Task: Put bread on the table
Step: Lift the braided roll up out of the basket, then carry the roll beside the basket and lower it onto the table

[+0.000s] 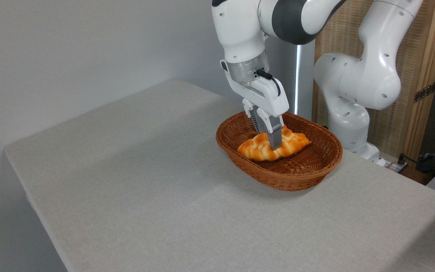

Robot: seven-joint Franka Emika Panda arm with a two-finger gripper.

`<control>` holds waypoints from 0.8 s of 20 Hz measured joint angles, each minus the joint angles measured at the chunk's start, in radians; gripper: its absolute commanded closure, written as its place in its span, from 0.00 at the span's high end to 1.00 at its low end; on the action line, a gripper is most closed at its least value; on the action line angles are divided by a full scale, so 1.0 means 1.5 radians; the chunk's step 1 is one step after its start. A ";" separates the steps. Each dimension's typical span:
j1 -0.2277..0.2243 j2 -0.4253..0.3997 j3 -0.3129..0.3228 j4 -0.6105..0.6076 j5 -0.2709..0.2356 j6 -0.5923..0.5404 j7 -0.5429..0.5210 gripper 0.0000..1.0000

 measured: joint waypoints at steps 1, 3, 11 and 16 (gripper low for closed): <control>0.000 0.000 0.000 0.006 0.000 0.000 0.000 0.36; 0.000 0.000 0.001 0.020 0.000 0.000 0.000 0.36; 0.000 0.002 0.003 0.083 0.001 0.000 0.000 0.36; 0.000 0.012 0.003 0.104 0.001 0.000 0.000 0.38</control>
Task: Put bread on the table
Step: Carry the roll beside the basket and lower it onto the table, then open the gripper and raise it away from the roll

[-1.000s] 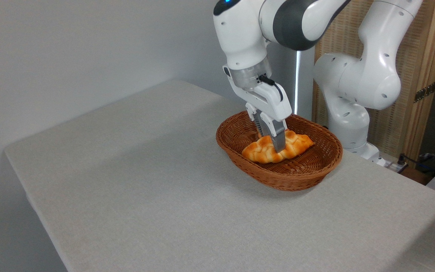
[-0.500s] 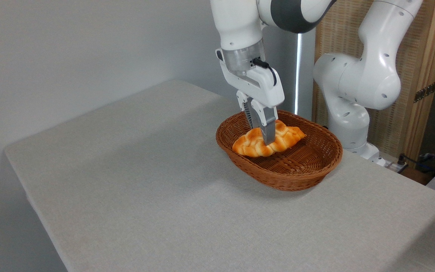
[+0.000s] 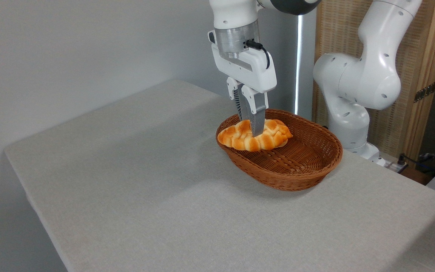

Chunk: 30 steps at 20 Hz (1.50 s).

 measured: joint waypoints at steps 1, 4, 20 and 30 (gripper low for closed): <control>0.000 0.008 0.001 0.011 0.000 0.000 0.000 0.38; 0.003 0.053 0.006 0.066 0.000 0.000 0.000 0.51; -0.002 0.359 -0.014 0.327 0.000 0.000 -0.089 0.95; -0.002 0.378 -0.014 0.363 0.000 0.000 -0.091 1.00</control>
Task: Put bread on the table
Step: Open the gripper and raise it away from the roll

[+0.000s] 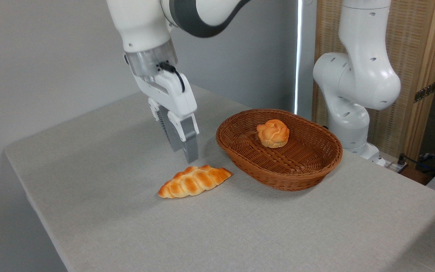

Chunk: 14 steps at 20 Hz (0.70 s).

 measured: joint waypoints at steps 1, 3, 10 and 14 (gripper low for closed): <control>0.000 0.000 0.000 0.013 0.000 0.000 0.000 1.00; 0.000 0.000 0.000 0.047 -0.007 0.000 -0.011 1.00; 0.002 0.052 0.000 0.204 -0.037 0.000 -0.069 1.00; 0.000 0.061 -0.018 0.227 -0.038 -0.009 -0.121 1.00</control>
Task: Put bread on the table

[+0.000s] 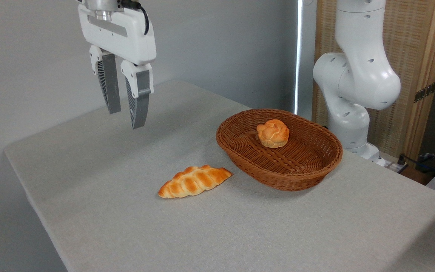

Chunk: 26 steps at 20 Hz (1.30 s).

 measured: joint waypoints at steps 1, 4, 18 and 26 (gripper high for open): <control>0.000 0.000 -0.002 0.001 0.000 -0.008 -0.005 1.00; 0.003 0.000 0.000 0.001 -0.008 -0.039 -0.008 1.00; 0.040 -0.010 0.004 0.011 -0.012 -0.092 -0.008 1.00; 0.040 -0.008 0.004 0.009 -0.012 -0.093 -0.008 1.00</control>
